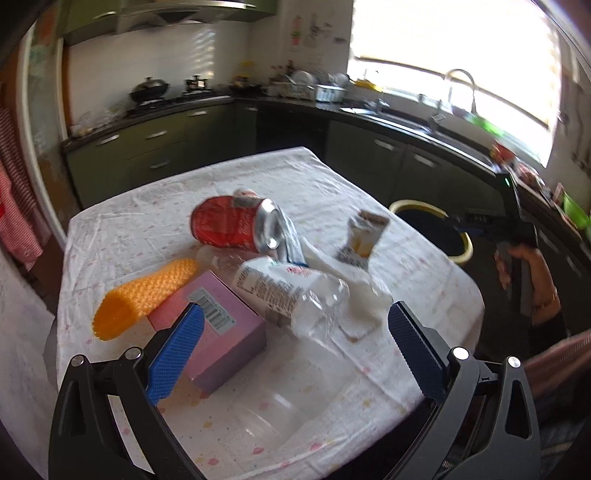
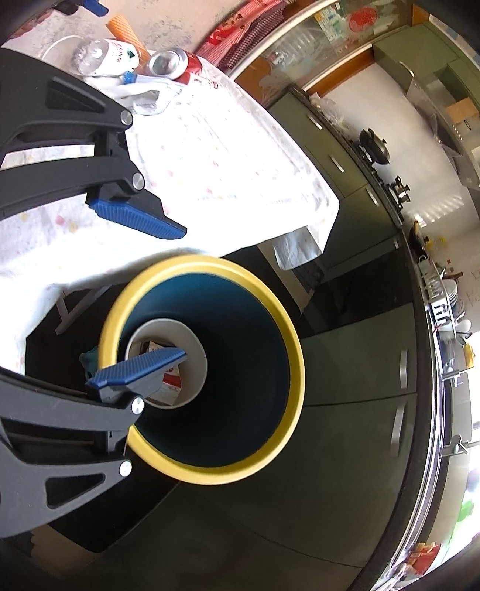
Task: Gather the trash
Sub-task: 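Drop the milk carton into the bin by opening the right gripper, then grasp the clear plastic cup with the left gripper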
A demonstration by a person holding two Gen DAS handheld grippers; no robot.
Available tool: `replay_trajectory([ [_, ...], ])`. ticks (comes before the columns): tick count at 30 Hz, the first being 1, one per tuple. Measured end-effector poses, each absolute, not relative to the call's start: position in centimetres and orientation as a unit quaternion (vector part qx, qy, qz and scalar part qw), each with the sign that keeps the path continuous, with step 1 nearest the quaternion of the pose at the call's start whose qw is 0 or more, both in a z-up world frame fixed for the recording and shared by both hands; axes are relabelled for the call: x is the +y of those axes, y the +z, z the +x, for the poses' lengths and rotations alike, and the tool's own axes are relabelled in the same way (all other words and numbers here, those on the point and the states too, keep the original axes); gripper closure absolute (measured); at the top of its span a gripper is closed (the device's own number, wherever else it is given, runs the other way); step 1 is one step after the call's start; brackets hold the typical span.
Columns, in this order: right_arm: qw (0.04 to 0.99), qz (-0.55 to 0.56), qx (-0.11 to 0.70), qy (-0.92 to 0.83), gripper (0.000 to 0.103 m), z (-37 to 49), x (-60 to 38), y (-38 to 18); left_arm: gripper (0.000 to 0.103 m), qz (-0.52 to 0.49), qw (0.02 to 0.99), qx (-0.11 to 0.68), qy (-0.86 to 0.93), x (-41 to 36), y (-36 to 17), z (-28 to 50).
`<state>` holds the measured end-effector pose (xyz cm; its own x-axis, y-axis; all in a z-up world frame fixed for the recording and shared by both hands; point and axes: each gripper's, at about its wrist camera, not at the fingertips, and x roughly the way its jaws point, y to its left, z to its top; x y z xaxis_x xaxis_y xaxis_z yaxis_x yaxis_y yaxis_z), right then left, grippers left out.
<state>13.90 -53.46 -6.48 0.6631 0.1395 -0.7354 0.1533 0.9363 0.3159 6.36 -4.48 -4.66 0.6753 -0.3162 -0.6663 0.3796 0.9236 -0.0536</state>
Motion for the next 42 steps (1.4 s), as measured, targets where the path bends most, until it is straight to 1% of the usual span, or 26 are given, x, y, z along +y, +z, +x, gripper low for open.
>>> replay_trajectory([
  [5,0.893,0.179,0.413,0.006,0.043,13.4,-53.1,-6.3,0.005,0.079,0.885,0.377,-0.263,-4.7,-6.0,5.1],
  [8,0.891,0.179,0.417,0.009,0.043,13.5,-53.0,-6.5,0.005,0.094,0.874,0.376,-0.294,-5.1,-6.3,4.3],
  [17,0.886,0.176,0.428,0.019,0.042,13.9,-52.4,-6.9,0.005,0.165,0.846,0.392,-0.323,-6.4,-8.1,4.9],
  [26,0.882,0.179,0.436,0.024,0.041,14.1,-52.2,-7.6,0.006,0.176,0.829,0.415,-0.332,-6.7,-9.8,6.2],
  [32,0.879,0.178,0.441,0.027,0.041,14.3,-52.1,-7.9,0.021,0.175,0.824,0.427,-0.329,-6.8,-10.4,6.6],
  [36,0.878,0.179,0.443,0.029,0.040,14.4,-52.0,-8.1,0.022,0.176,0.821,0.434,-0.327,-7.2,-10.9,6.7],
  [38,0.878,0.179,0.444,0.030,0.040,14.4,-52.0,-8.2,0.024,0.179,0.819,0.438,-0.326,-7.4,-11.2,6.8],
  [41,0.877,0.180,0.444,0.030,0.040,14.4,-52.0,-8.3,0.031,0.182,0.817,0.441,-0.324,-7.5,-11.4,6.8],
  [42,0.878,0.179,0.444,0.030,0.040,14.4,-52.0,-8.3,0.036,0.180,0.817,0.442,-0.323,-7.4,-11.5,6.9],
])
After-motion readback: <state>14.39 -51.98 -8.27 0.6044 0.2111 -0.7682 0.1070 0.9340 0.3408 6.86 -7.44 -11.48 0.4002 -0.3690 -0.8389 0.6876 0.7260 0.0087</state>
